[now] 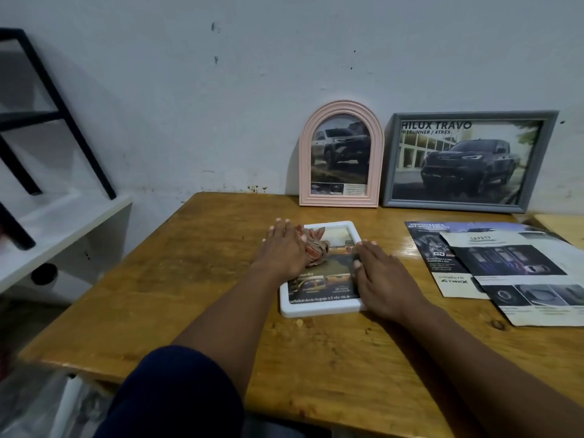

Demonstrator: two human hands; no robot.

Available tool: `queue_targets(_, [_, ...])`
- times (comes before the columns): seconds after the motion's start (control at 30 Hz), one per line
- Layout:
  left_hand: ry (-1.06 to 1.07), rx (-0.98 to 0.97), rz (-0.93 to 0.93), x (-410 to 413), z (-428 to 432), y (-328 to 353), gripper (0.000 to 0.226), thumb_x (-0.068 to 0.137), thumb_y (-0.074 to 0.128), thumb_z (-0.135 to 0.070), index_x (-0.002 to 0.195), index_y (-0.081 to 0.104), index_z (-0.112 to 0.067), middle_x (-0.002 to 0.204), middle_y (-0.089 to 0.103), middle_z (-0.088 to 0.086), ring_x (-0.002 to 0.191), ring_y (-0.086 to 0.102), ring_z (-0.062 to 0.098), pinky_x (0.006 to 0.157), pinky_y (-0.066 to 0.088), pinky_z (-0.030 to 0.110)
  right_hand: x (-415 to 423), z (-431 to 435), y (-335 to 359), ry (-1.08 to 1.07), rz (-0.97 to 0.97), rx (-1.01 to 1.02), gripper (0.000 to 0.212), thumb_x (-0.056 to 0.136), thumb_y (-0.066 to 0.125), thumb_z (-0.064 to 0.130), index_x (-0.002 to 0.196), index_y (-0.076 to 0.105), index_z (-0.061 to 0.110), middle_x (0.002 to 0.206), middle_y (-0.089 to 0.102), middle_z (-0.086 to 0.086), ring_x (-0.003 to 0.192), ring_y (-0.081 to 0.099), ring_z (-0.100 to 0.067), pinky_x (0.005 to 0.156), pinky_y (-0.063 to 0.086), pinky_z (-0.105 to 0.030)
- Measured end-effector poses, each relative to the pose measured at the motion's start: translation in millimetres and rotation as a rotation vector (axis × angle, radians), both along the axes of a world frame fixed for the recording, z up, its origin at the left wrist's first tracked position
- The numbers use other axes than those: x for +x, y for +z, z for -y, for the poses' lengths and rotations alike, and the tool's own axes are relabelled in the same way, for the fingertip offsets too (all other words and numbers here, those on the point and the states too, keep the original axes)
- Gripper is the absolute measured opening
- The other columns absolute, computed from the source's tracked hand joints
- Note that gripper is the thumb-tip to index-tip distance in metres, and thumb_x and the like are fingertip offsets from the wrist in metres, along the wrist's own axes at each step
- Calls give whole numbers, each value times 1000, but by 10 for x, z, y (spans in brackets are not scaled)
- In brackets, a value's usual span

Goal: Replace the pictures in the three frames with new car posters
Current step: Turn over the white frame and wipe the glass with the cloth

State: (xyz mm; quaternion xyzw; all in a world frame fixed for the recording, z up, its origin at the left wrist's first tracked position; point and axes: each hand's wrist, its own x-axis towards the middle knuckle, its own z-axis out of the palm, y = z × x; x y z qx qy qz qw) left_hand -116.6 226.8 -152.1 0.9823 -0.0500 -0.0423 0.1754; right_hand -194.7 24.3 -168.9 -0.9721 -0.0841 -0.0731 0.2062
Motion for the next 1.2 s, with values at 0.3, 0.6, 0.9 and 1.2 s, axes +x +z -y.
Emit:
queue_targets(0.3, [-72, 28, 30, 538, 311, 99, 63, 108, 31, -46, 160, 21, -13, 168, 18, 10, 156, 11, 29, 124, 11, 45, 82, -85, -21, -47, 59, -43, 68, 91, 6, 49, 144, 36, 18, 156, 31, -4, 148, 19, -19, 119, 23, -48])
queue_targets(0.6, [-313, -1, -36, 595, 816, 124, 65, 108, 18, -52, 163, 7, -20, 171, 6, 4, 157, 0, 25, 124, -3, 46, 152, -20, -91, -52, 27, 66, 63, 94, 21, 42, 150, 31, 14, 155, 37, -6, 146, 27, -21, 119, 23, -47])
queue_targets(0.9, [-83, -4, 61, 216, 73, -29, 74, 105, 24, -59, 163, 0, -20, 171, -3, 5, 156, -9, 25, 124, -3, 45, 505, -48, 343, -10, 79, -147, 75, 92, 57, 44, 155, 20, 27, 164, 15, -3, 150, 13, -27, 118, 19, -51])
queue_targets(1.2, [-21, 185, 113, -77, -105, -54, 73, 106, 22, -54, 162, 6, -11, 169, 10, 14, 156, 3, 31, 124, 3, 48, 539, -73, 697, -43, -18, 4, 26, 93, 58, 15, 118, 62, 21, 115, 63, -5, 102, 56, -22, 86, 53, -41])
